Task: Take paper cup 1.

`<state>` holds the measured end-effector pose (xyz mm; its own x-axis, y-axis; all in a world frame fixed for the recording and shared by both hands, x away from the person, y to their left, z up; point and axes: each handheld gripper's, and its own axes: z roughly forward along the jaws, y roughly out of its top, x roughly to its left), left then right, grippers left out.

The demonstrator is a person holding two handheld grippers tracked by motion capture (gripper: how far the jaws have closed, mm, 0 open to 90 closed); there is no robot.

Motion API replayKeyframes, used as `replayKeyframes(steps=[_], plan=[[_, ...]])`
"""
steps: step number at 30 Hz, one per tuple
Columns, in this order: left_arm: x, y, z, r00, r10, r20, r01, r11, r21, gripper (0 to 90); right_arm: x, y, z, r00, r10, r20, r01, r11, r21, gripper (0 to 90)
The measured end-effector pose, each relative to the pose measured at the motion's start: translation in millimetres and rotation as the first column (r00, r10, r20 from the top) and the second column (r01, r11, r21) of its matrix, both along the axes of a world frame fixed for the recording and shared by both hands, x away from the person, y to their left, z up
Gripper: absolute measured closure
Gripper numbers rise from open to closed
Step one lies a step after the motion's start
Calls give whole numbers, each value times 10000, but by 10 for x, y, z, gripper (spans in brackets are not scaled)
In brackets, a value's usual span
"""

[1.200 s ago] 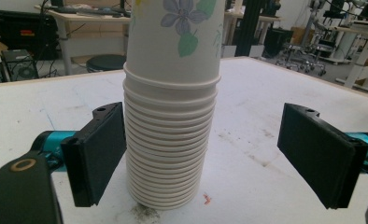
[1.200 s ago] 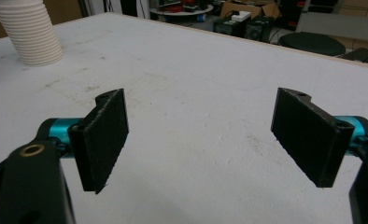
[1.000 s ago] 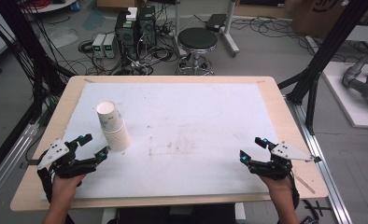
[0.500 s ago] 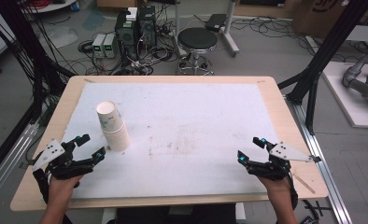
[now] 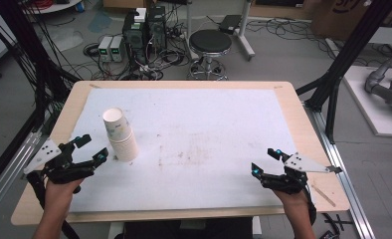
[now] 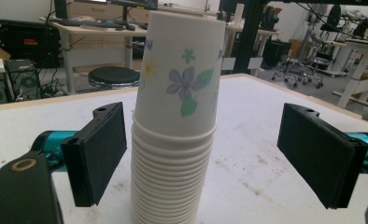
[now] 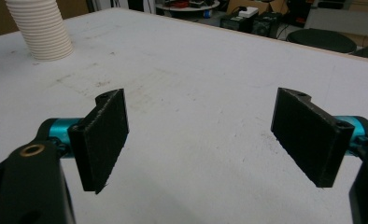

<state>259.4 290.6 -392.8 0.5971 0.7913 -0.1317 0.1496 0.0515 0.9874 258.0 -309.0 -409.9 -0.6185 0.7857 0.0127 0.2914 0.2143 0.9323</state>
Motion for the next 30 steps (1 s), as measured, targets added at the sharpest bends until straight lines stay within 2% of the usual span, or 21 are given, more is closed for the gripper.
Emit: replayKeyframes(steps=[9,14,30], plan=[[160,-54,262,9999,-116,64,114,9995,289,156,-9,21,4,10000,46,-30,-46,10000,-11,194],[288,-114,366,9998,-114,-145,122,9985,533,156,-8,20,1,10000,47,-68,-47,10000,26,194],[568,-259,419,9973,-54,-734,120,9959,896,157,-4,30,-5,9998,125,-139,-125,9999,24,194]])
